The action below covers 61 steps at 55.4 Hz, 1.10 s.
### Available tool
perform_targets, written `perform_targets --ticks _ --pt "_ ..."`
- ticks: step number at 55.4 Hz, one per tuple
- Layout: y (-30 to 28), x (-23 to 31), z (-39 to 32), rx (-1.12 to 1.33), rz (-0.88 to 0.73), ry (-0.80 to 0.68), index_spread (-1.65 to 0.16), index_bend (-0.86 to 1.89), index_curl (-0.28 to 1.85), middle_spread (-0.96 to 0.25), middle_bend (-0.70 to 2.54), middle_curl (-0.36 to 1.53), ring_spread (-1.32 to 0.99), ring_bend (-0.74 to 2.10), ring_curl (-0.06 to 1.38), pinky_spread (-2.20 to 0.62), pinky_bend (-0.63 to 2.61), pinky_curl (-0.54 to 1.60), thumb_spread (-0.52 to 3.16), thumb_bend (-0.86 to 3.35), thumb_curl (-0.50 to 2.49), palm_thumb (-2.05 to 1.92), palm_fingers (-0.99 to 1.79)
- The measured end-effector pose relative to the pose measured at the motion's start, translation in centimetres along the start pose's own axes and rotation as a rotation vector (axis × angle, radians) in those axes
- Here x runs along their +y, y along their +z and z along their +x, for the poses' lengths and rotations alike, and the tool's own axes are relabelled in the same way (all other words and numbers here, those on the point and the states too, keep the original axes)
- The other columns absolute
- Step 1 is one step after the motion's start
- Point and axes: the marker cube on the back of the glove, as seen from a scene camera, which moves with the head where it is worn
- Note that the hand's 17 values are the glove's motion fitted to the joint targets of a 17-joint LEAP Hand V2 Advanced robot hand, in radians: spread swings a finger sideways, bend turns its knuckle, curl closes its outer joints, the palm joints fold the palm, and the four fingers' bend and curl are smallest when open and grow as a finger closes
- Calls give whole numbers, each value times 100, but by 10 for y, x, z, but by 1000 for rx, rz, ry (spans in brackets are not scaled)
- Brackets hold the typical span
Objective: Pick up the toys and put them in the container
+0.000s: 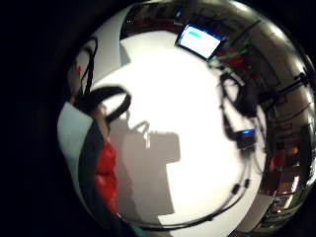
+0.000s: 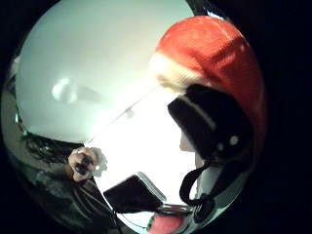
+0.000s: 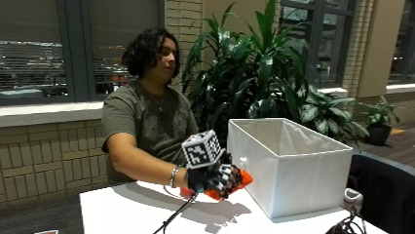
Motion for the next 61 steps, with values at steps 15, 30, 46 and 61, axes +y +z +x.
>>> perform_targets --ticks 15,30,46,61 --pt "-182 -83 -24 184 246 -8 -31 16 15 -49 95 98 -42 157 62 -39 148 60 161 -1 16 -4 90" --pt "-251 -179 -176 13 241 -160 -31 19 20 -54 99 109 -40 160 66 -41 150 64 162 -1 12 -5 84" --pt "-196 -206 -196 47 104 -47 -30 17 28 -52 83 106 -37 144 62 -38 127 59 147 -5 10 -8 39" --pt "-192 -110 -123 149 146 34 -25 10 28 -27 41 84 -31 113 44 -22 122 45 114 -8 12 -12 46"
